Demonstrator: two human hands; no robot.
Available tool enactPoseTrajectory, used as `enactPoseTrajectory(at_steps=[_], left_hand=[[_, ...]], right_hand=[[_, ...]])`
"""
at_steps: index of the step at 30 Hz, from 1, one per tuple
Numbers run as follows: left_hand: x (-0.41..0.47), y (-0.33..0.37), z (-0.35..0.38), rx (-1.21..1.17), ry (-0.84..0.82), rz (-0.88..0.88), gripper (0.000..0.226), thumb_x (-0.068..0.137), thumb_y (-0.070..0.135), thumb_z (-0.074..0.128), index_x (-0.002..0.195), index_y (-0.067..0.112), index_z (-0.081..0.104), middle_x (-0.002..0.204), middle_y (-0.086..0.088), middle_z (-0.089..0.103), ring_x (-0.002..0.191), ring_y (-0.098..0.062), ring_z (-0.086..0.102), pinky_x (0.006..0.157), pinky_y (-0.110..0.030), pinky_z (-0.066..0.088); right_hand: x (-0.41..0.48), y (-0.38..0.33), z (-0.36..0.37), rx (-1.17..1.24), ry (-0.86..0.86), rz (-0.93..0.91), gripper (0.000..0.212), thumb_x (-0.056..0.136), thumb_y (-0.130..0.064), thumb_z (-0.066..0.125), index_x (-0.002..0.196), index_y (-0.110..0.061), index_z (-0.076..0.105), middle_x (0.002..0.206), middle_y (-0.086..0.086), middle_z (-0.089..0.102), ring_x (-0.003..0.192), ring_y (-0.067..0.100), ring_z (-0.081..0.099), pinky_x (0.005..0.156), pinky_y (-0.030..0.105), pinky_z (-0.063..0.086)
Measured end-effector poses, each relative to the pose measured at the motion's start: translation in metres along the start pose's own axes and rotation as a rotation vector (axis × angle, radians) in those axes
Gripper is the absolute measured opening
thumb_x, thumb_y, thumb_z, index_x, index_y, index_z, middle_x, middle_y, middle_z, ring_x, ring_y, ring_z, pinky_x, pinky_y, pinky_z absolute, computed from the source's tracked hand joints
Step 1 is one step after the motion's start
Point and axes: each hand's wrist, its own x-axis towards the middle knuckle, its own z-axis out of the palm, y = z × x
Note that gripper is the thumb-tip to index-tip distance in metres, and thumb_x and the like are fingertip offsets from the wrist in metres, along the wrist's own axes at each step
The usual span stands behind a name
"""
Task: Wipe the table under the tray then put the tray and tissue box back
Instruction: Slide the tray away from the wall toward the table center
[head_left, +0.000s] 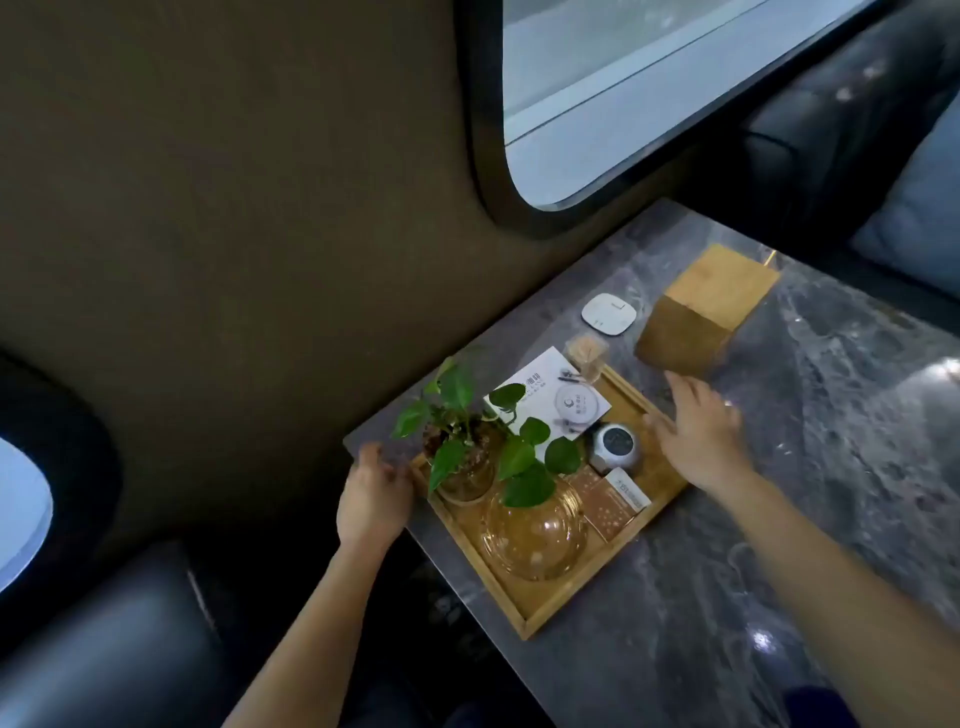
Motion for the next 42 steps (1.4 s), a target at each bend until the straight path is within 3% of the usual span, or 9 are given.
enactPoseTrajectory(at_steps=[3, 11, 17, 22, 29, 32, 35, 40, 42], left_hand=[[-0.009, -0.003, 0.012, 0.129, -0.093, -0.052, 0.034, 0.089, 0.028, 0.049, 0.117, 0.011, 0.039, 0.111, -0.021, 0.062, 0.097, -0.040, 0.059, 0.067, -0.035, 0.040], [-0.038, 0.002, 0.031, 0.113, -0.271, -0.080, 0.037, 0.083, 0.036, 0.049, 0.105, 0.011, 0.034, 0.094, -0.016, 0.064, 0.078, -0.039, 0.065, 0.076, -0.047, 0.054], [-0.055, -0.001, 0.056, 0.164, -0.218, -0.099, 0.059, 0.089, 0.039, 0.043, 0.128, 0.000, 0.021, 0.107, -0.021, 0.064, 0.090, -0.041, 0.064, 0.081, -0.045, 0.052], [-0.053, -0.005, 0.068, 0.299, -0.123, -0.073, 0.050, 0.095, 0.031, 0.028, 0.133, -0.002, 0.021, 0.109, -0.021, 0.062, 0.095, -0.042, 0.062, 0.078, -0.043, 0.047], [-0.050, -0.011, 0.071, 0.167, -0.096, -0.089, 0.041, 0.094, 0.027, 0.035, 0.121, -0.003, 0.032, 0.094, -0.022, 0.066, 0.086, -0.042, 0.063, 0.073, -0.043, 0.050], [-0.049, -0.011, 0.067, 0.140, -0.131, -0.080, 0.016, 0.094, 0.029, 0.034, 0.091, 0.014, 0.031, 0.094, -0.024, 0.065, 0.086, -0.045, 0.062, 0.069, -0.041, 0.046], [-0.052, -0.007, 0.062, 0.176, -0.148, -0.050, 0.027, 0.094, 0.029, 0.036, 0.074, 0.023, 0.019, 0.096, -0.025, 0.065, 0.088, -0.045, 0.062, 0.070, -0.041, 0.046], [-0.065, 0.008, 0.060, 0.232, -0.143, 0.082, 0.010, 0.094, 0.024, 0.036, 0.099, 0.015, 0.038, 0.096, -0.022, 0.065, 0.086, -0.038, 0.064, 0.065, -0.030, 0.040], [-0.070, 0.017, 0.064, 0.373, -0.216, 0.175, 0.014, 0.096, 0.021, 0.032, 0.106, 0.015, 0.038, 0.107, -0.019, 0.059, 0.091, -0.034, 0.063, 0.065, -0.032, 0.042]], right_hand=[[0.001, 0.004, 0.009, -0.019, -0.056, 0.057, 0.059, 0.086, -0.030, 0.055, 0.135, -0.008, 0.031, 0.138, 0.018, 0.041, 0.125, 0.036, 0.038, 0.101, 0.051, 0.029], [0.003, 0.012, 0.028, -0.058, -0.084, 0.096, 0.040, 0.087, -0.024, 0.052, 0.120, -0.002, 0.046, 0.123, 0.025, 0.049, 0.115, 0.041, 0.043, 0.095, 0.051, 0.034], [0.013, 0.001, 0.031, -0.181, -0.036, 0.045, 0.034, 0.091, -0.032, 0.044, 0.103, -0.001, 0.052, 0.107, 0.022, 0.057, 0.100, 0.037, 0.051, 0.081, 0.047, 0.044], [0.026, -0.001, 0.036, -0.324, 0.020, -0.080, 0.038, 0.094, -0.038, 0.036, 0.100, -0.003, 0.049, 0.099, 0.021, 0.063, 0.090, 0.038, 0.059, 0.064, 0.041, 0.044], [0.039, 0.011, 0.034, -0.354, -0.022, -0.277, 0.031, 0.093, -0.026, 0.047, 0.085, 0.003, 0.053, 0.068, 0.025, 0.066, 0.057, 0.041, 0.064, 0.048, 0.037, 0.041], [0.036, 0.014, 0.032, -0.398, -0.014, -0.307, 0.028, 0.089, -0.025, 0.054, 0.079, 0.002, 0.053, 0.062, 0.020, 0.065, 0.051, 0.038, 0.063, 0.042, 0.034, 0.039], [0.024, 0.024, 0.030, -0.379, 0.117, -0.343, 0.032, 0.070, -0.016, 0.077, 0.059, 0.001, 0.052, 0.039, 0.016, 0.054, 0.027, 0.031, 0.050, 0.027, 0.029, 0.038], [0.001, 0.052, 0.026, -0.391, 0.250, -0.323, 0.041, 0.090, -0.032, 0.036, 0.060, -0.005, 0.048, 0.034, 0.008, 0.048, 0.022, 0.025, 0.044, 0.028, 0.022, 0.031], [-0.010, 0.067, 0.022, -0.399, 0.276, -0.293, 0.040, 0.091, -0.032, 0.040, 0.062, -0.005, 0.048, 0.033, 0.007, 0.048, 0.022, 0.024, 0.044, 0.028, 0.023, 0.034]])
